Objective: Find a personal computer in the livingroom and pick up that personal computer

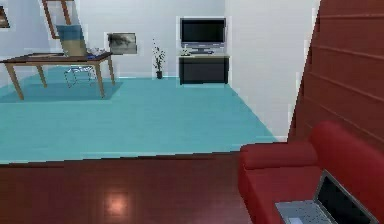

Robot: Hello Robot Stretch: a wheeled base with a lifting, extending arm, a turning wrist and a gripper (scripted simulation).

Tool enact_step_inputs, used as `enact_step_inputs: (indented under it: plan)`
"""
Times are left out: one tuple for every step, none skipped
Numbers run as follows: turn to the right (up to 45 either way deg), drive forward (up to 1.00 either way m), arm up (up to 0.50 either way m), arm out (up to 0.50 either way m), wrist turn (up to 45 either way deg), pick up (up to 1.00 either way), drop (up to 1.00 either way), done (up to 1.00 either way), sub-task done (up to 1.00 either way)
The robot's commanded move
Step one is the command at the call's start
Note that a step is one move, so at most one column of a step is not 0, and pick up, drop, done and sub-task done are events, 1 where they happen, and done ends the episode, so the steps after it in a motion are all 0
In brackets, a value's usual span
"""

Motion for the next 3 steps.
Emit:
enact_step_inputs:
  plan:
    - [-45.0,0.0,0.0,0.0,0.0,0.0,0.0,0.0,0.0]
    - [45.0,0.0,0.0,0.0,0.0,0.0,0.0,0.0,0.0]
    - [3.0,0.0,0.0,0.0,0.0,0.0,0.0,0.0,0.0]
